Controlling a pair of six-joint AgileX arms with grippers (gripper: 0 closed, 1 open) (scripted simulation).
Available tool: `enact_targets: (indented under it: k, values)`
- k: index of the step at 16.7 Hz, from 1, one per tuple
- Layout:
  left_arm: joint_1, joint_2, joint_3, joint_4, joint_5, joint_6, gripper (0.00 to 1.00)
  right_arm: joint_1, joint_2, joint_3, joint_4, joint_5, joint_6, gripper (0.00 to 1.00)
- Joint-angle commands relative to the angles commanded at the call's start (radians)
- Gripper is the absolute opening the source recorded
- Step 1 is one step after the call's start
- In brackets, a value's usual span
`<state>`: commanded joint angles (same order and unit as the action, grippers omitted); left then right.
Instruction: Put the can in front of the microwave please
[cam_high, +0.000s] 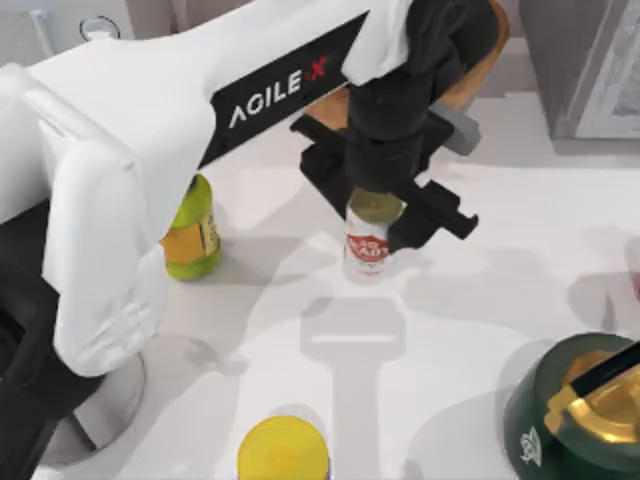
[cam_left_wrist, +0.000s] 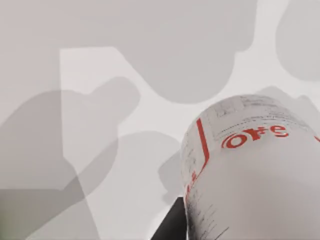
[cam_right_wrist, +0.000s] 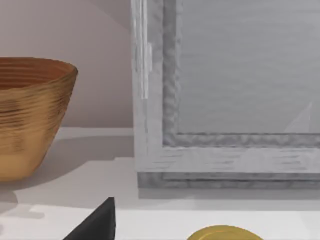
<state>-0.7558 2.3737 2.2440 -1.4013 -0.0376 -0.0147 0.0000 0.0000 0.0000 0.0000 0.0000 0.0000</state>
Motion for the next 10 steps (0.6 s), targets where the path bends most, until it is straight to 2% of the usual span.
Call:
enact_targets:
  k: [5,10]
  values:
    - [0.286,-0.119,-0.024,0.066,-0.044,0.068,0.0,0.0,0.0,0.0,0.0,0.0,0.0,1.0]
    - [0.635,-0.196,-0.132,0.113,-0.023,0.146,0.0,0.0,0.0,0.0,0.0,0.0,0.0,1.0]
